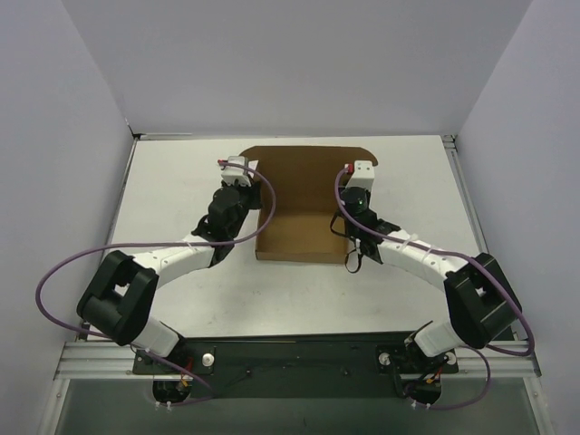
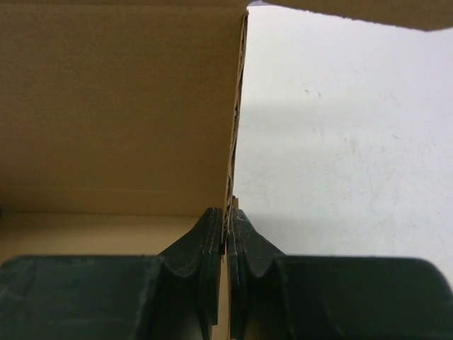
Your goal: Fold the paper box
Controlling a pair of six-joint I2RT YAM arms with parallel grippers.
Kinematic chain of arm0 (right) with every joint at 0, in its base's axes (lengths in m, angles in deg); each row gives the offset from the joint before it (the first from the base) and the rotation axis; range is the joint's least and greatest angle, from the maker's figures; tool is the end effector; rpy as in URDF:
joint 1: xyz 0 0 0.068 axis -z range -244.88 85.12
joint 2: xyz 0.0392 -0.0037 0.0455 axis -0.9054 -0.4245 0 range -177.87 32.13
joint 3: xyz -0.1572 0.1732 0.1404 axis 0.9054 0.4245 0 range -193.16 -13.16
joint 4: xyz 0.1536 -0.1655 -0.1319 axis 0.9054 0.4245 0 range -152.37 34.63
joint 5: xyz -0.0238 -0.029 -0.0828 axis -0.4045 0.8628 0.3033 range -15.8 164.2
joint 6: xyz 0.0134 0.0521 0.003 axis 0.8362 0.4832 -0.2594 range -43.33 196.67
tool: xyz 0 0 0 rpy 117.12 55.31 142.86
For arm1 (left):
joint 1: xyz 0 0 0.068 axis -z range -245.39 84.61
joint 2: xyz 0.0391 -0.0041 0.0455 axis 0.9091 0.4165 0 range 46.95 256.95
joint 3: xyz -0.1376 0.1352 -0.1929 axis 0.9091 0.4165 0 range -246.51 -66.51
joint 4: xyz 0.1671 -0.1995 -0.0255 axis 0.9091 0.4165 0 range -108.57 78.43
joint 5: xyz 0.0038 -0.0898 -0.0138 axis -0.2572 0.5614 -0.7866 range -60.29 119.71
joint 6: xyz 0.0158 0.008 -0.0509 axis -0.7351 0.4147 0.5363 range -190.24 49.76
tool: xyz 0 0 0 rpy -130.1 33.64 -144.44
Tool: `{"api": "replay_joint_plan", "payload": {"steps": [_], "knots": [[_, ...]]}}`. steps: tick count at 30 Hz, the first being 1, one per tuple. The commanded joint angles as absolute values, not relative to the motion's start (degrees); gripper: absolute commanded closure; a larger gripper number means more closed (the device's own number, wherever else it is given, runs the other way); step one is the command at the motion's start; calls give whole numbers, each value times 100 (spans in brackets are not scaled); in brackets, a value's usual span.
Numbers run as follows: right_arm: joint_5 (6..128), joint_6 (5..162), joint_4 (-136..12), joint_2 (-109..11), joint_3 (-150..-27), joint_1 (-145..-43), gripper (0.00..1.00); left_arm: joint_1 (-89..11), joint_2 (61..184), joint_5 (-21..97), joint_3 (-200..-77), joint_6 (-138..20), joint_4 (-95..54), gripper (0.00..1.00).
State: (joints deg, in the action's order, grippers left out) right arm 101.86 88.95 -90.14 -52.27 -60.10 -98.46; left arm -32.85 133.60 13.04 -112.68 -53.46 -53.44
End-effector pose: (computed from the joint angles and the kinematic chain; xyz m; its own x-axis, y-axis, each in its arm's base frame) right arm 0.2834 0.1684 0.2572 -0.1601 0.1199 -0.9798 -0.0764 0.9881 0.1334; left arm 0.2900 -0.1729 0.2531 -0.1582 -0.2271 -0.9609 0.2392 0.9354 -0.2604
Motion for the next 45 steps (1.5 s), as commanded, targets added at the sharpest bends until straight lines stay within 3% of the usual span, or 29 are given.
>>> {"api": "replay_joint_plan", "payload": {"steps": [1, 22, 29, 32, 37, 39, 45], "knots": [[9863, 9144, -9401, -5049, -5729, -10223, 100, -2918, 13230, 2171, -10879, -4756, -5926, 100], [10698, 9750, -9208, -4873, -4920, -10794, 100, -2672, 12983, 2127, -9763, -4580, -6041, 100], [10839, 9891, -9322, -4715, -4472, -10987, 99, -2628, 12843, 1487, -8822, -5054, -6418, 100], [10945, 9926, -9278, -4549, -4331, -11111, 84, -2592, 12790, 1406, -8673, -5458, -6577, 100], [11155, 9856, -8997, -4005, -4156, -11383, 45, -2557, 12816, 1214, -8637, -6038, -6577, 100], [11208, 9777, -8769, -3776, -4094, -11628, 36, -2557, 12799, 1152, -8664, -6127, -6464, 100], [11516, 9820, -7785, -2512, -3804, -12393, 23, -2557, 12842, 976, -8804, -6189, -6226, 100]]}}
